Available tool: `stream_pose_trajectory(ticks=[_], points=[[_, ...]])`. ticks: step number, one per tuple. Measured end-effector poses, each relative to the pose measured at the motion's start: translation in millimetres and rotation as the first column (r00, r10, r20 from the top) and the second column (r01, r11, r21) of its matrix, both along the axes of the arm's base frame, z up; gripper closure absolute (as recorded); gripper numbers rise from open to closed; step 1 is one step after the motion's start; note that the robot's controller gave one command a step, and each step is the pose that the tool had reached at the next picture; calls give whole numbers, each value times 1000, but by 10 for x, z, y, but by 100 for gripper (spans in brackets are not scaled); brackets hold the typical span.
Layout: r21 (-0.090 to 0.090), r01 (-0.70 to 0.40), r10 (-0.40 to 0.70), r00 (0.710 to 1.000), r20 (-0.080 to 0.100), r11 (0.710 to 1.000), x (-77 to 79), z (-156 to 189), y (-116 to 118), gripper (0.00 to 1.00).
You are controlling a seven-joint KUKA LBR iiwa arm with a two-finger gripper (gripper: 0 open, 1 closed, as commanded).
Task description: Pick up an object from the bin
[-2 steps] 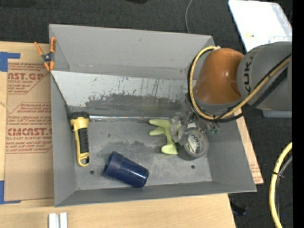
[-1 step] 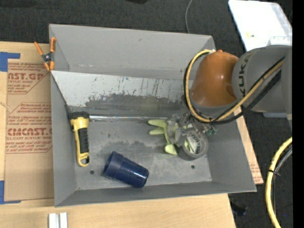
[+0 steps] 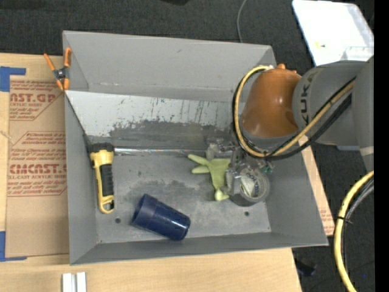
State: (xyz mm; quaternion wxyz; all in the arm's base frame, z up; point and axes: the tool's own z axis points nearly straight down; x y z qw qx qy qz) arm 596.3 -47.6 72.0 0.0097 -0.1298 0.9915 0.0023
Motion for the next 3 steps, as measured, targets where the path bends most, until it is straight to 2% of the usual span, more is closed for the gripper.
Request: stream_pose_trajectory(ticks=[1, 2, 3], points=[[-1, 0, 0, 1000, -5, 1000, -13, -9, -7, 100], [-1, 1, -1, 1000, -5, 1000, -13, -9, -8, 100], [1, -6, 6, 1000, 3, 1000, -53, 0, -22, 100]])
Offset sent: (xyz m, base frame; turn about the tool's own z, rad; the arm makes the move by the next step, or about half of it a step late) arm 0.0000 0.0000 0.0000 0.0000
